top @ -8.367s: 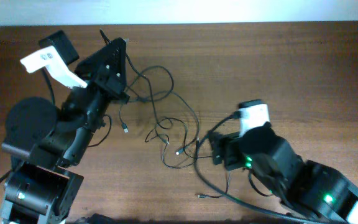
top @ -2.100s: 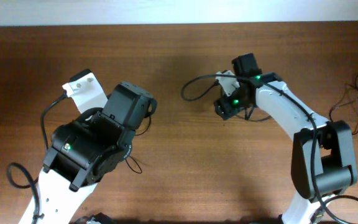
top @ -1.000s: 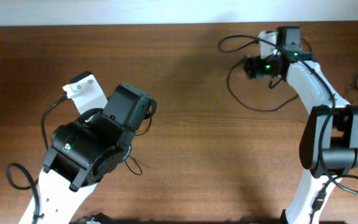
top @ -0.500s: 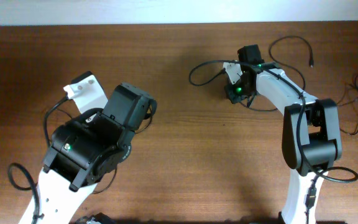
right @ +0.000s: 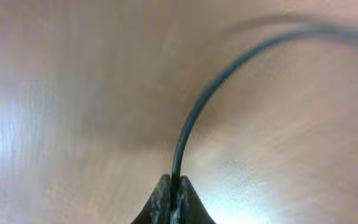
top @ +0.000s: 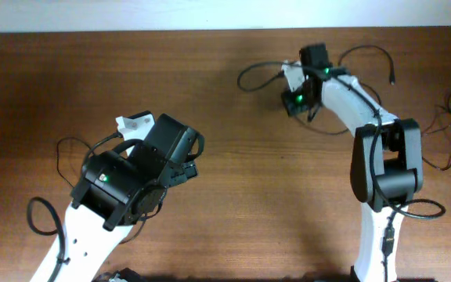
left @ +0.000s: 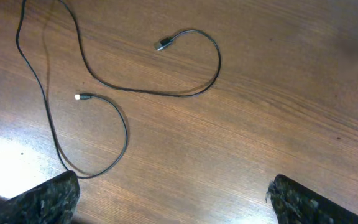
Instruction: Untangle cables
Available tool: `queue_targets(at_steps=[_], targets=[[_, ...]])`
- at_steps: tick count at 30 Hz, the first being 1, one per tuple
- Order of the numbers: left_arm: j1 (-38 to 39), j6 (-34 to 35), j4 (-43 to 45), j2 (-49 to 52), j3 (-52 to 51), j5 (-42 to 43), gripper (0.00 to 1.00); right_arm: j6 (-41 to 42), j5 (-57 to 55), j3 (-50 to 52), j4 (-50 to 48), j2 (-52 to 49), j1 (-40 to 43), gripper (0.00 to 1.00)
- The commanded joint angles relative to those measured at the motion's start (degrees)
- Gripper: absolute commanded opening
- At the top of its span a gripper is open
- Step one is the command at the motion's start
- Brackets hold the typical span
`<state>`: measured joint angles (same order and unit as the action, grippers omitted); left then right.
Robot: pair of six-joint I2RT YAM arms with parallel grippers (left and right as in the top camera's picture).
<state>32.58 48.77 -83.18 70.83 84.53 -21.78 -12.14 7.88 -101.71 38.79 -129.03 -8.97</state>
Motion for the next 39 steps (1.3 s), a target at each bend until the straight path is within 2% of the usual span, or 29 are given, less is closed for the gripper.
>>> queue_targets(at_steps=[1, 3, 4, 5, 6, 7, 8, 11, 13, 17, 18, 20, 22, 23, 26, 29, 30, 31, 32, 36, 39], targets=[[0.02, -1.11, -0.07, -0.28, -0.33, 0.17, 0.99, 0.66, -15.23, -12.59, -1.33, 0.74, 7.28, 0.04], [0.02, -1.11, -0.04, -0.28, -0.33, 0.17, 0.99, 1.84, -17.38, -13.27, -3.19, 0.7, 13.09, 0.04], [0.02, -1.11, -0.04, -0.28, -0.33, 0.17, 0.99, 4.33, -13.68, -13.2, -2.49, 0.24, 17.03, 0.04], [0.02, -1.11, -0.04, -0.28, -0.33, 0.17, 0.99, 4.35, -8.92, -12.98, -1.25, 0.09, 18.99, 0.13], [0.02, -1.11, -0.04, -0.28, -0.33, 0.17, 0.99, 4.33, -3.61, -13.0, 0.46, 0.09, 20.37, 0.57], [0.02, -1.11, -0.04, -0.28, -0.33, 0.15, 0.99, 4.33, 1.97, -13.03, 1.36, 0.42, 20.68, 0.91], [0.02, -1.11, -0.04, -0.28, -0.33, 0.17, 0.99, 5.33, 7.76, -13.03, 1.99, 1.49, 20.17, 0.99], [0.02, -1.11, -0.04, -0.28, -0.33, 0.15, 0.99, 14.88, 15.13, -13.11, 2.69, 6.49, 16.44, 0.99], [0.02, -1.11, -0.04, -0.28, -0.33, 0.15, 0.99, 18.88, 15.72, -13.11, 2.93, 16.17, 13.86, 0.98], [0.02, -1.11, -0.04, -0.28, -0.33, 0.17, 0.99, 25.62, 15.96, -13.11, 5.2, 37.88, 14.27, 0.98], [0.02, -1.11, -0.04, -0.28, -0.33, 0.17, 0.99, 28.57, 16.04, -13.11, 0.2, 42.53, 13.55, 0.99], [0.02, -1.11, -0.04, -0.28, -0.33, 0.15, 0.99, 26.95, 16.52, -12.83, -0.55, 46.56, 10.08, 0.99], [0.02, -1.11, -0.04, -0.28, -0.33, 0.17, 0.99, 23.08, 13.81, -10.38, 5.38, 48.83, 4.79, 0.99], [0.02, -1.11, -0.04, -0.28, -0.33, 0.17, 0.99, 23.1, 11.78, -5.77, 5.25, 50.49, 1.2, 0.99], [0.02, -1.11, -0.04, -0.28, -0.33, 0.17, 0.99, 23.1, 4.92, 16.28, -5.92, 58.95, -7.43, 0.99], [0.02, -1.11, -0.04, -0.28, -0.33, 0.17, 0.99, 23.1, -3.67, 41.48, -20.7, 71.71, -8.22, 0.99], [0.02, -1.11, -0.04, -0.28, -0.33, 0.17, 0.99, 23.1, -4.61, 54.16, -28.59, 80.17, -8.22, 0.99], [0.02, -1.11, -0.04, -0.28, -0.33, 0.17, 0.99, 23.1, -4.7, 59.14, -30.75, 84.41, -8.22, 0.98], [0.02, -1.11, -0.04, -0.28, -0.33, 0.15, 0.99, 23.15, -4.72, 62.45, -29.11, 89.64, -8.22, 0.99], [0.02, -1.09, -0.04, -0.28, -0.33, 0.15, 0.99, 23.12, -4.52, 60.78, -28.41, 90.55, -8.22, 0.99], [0.02, -1.11, -0.02, -0.28, -0.33, 0.15, 0.99, 23.1, -4.52, 60.78, -17.79, 91.51, -8.22, 0.99]])
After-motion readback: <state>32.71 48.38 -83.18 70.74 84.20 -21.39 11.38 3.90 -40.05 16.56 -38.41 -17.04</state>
